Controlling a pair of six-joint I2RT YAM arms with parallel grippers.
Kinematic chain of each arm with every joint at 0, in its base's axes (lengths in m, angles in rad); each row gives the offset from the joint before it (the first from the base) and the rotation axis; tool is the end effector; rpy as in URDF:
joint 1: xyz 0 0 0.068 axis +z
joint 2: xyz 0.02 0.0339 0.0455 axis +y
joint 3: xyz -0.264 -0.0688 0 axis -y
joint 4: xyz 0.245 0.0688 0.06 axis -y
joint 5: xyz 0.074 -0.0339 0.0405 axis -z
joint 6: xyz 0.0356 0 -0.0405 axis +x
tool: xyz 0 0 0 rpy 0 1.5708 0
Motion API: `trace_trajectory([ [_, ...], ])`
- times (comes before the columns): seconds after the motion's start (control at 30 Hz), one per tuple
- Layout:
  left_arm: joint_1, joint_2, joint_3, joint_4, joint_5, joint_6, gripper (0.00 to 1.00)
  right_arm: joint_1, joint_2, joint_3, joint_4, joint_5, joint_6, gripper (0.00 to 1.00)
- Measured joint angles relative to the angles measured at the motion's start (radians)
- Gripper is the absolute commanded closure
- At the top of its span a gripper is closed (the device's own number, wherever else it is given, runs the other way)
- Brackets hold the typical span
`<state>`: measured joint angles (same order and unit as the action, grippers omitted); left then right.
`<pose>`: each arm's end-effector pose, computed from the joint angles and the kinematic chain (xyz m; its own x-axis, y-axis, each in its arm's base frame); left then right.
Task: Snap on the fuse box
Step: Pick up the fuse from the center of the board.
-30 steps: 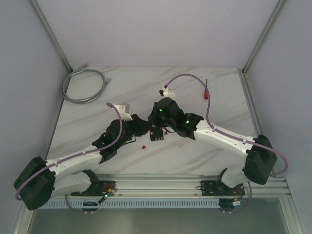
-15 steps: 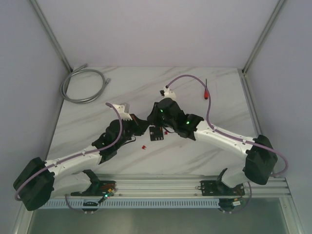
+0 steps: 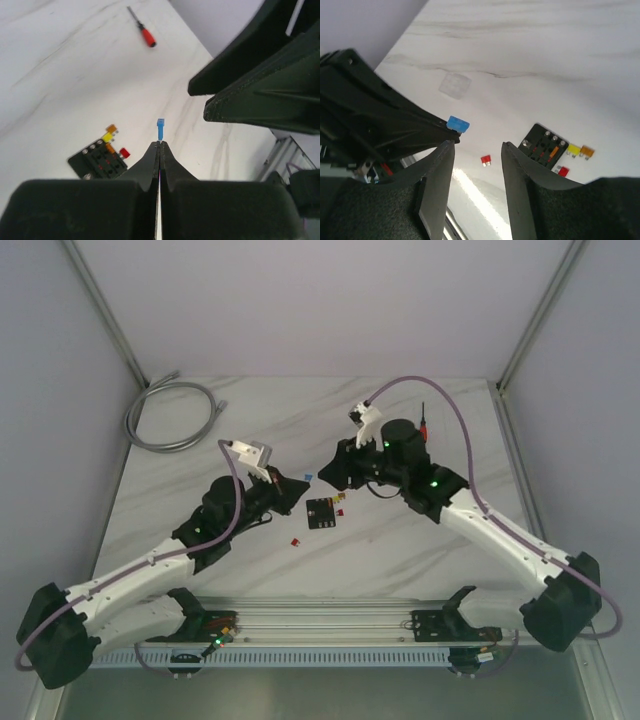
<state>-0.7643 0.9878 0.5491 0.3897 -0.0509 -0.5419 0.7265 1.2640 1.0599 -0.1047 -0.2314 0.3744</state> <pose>0.1683 -0.1588 0.2788 -0.3678 -0.3609 -0.8570 0.5425 0.6653 -0.5130 0.2157 0.2026 0.3412 -0.5076 0.0251 -0.8612 -0.6707 0.6159 0.4133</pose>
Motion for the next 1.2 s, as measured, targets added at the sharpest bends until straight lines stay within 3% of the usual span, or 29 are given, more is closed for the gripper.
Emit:
trace_trajectory([
  [0.23,0.005,0.004,0.143,-0.106,0.257,0.115,1.00,-0.098,-0.067,0.000,0.005,-0.341,-0.211,0.53],
  [0.47,0.005,0.030,0.202,-0.165,0.447,0.156,1.00,-0.123,-0.074,0.001,-0.011,-0.549,-0.305,0.59],
  [0.9,0.005,0.029,0.203,-0.174,0.491,0.159,1.00,-0.183,-0.105,0.001,-0.054,-0.719,-0.339,0.60],
  [1.2,0.005,0.028,0.200,-0.156,0.513,0.135,1.00,-0.190,-0.103,0.001,-0.055,-0.771,-0.338,0.75],
])
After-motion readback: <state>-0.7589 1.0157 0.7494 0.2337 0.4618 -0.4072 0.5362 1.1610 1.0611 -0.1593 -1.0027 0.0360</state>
